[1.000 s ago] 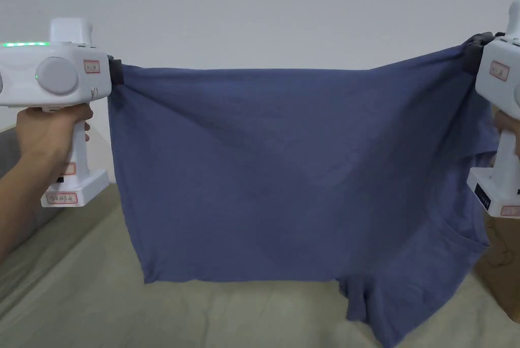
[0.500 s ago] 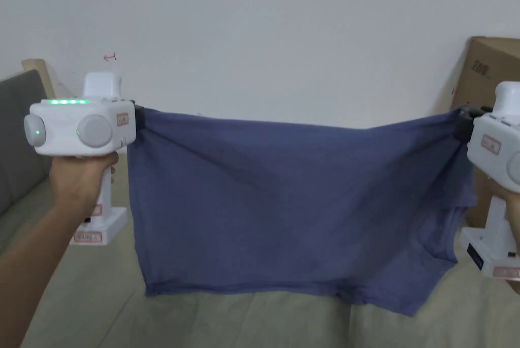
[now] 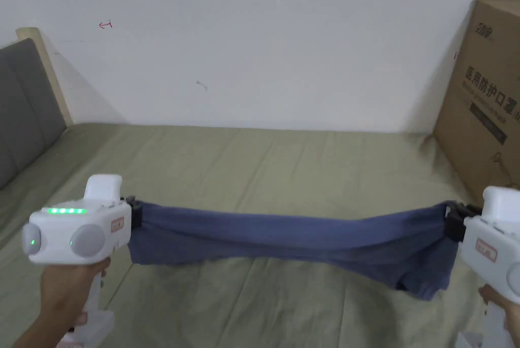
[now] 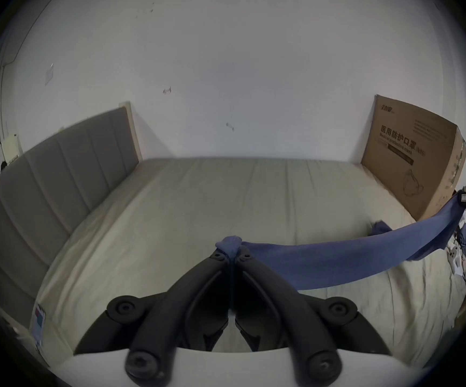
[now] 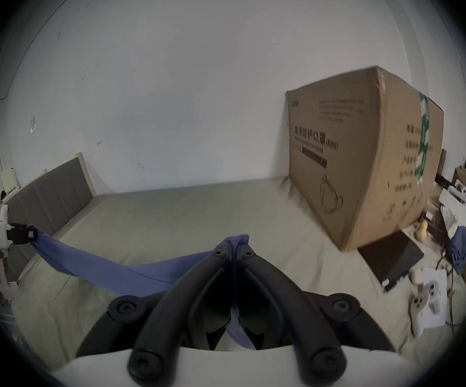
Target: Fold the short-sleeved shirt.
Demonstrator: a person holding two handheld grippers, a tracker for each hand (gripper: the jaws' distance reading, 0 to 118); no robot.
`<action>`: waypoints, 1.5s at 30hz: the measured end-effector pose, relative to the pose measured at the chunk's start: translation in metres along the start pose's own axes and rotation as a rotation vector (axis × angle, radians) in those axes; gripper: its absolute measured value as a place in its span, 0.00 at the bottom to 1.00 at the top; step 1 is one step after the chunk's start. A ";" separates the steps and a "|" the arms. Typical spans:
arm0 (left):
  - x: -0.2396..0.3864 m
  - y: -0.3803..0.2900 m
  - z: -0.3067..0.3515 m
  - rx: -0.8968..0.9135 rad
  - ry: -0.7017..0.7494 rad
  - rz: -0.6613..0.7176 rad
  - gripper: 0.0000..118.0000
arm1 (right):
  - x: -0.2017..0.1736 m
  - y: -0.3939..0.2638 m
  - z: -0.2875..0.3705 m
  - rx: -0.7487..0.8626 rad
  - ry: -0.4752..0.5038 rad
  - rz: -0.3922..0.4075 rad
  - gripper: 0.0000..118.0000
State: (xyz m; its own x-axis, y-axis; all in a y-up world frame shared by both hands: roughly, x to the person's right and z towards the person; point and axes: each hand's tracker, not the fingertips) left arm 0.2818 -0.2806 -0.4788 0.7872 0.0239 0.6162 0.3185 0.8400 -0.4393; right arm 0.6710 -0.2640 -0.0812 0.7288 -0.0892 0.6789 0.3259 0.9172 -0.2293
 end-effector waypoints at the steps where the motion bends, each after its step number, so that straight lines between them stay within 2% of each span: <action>1: -0.003 -0.014 0.009 -0.016 -0.006 0.003 0.01 | 0.002 -0.011 0.013 -0.014 0.011 -0.005 0.01; 6: -0.022 -0.082 0.054 -0.080 0.001 0.024 0.01 | 0.013 -0.059 0.070 -0.070 0.049 -0.017 0.01; 11: -0.038 -0.139 0.105 -0.135 0.010 0.042 0.01 | 0.008 -0.102 0.136 -0.131 0.068 -0.034 0.01; 19: -0.050 -0.219 0.158 -0.243 0.024 0.054 0.01 | 0.019 -0.170 0.200 -0.248 0.042 -0.065 0.01; 25: -0.052 -0.267 0.167 -0.336 0.036 0.073 0.01 | 0.025 -0.230 0.209 -0.421 -0.007 -0.092 0.01; 32: -0.046 -0.287 0.145 -0.433 0.062 0.073 0.01 | 0.030 -0.270 0.177 -0.615 -0.080 -0.142 0.01; 35: -0.044 -0.288 0.144 -0.452 0.070 0.061 0.03 | 0.027 -0.272 0.174 -0.613 -0.079 -0.154 0.03; 37: -0.044 -0.285 0.148 -0.444 0.053 0.069 0.12 | 0.023 -0.267 0.177 -0.600 -0.094 -0.147 0.20; 40: -0.045 -0.272 0.158 -0.433 0.043 0.135 0.71 | 0.020 -0.248 0.185 -0.553 -0.070 -0.129 0.67; 41: -0.044 -0.264 0.163 -0.403 0.021 0.166 0.81 | 0.016 -0.236 0.188 -0.514 -0.052 -0.129 0.81; 42: -0.043 -0.254 0.169 -0.359 -0.005 0.184 0.81 | 0.013 -0.224 0.191 -0.474 -0.042 -0.127 0.85; 44: -0.036 -0.226 0.183 -0.244 -0.044 0.197 0.81 | 0.006 -0.197 0.199 -0.353 -0.025 -0.113 0.88; 45: -0.031 -0.214 0.189 -0.203 -0.050 0.184 0.81 | 0.015 -0.224 0.187 -0.306 -0.024 -0.106 0.87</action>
State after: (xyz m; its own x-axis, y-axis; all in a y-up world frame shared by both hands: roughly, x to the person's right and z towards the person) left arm 0.0892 -0.3581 -0.2801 0.8161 0.1973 0.5432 0.2757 0.6932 -0.6659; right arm 0.4956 -0.3982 0.1110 0.6681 -0.1658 0.7254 0.5680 0.7434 -0.3532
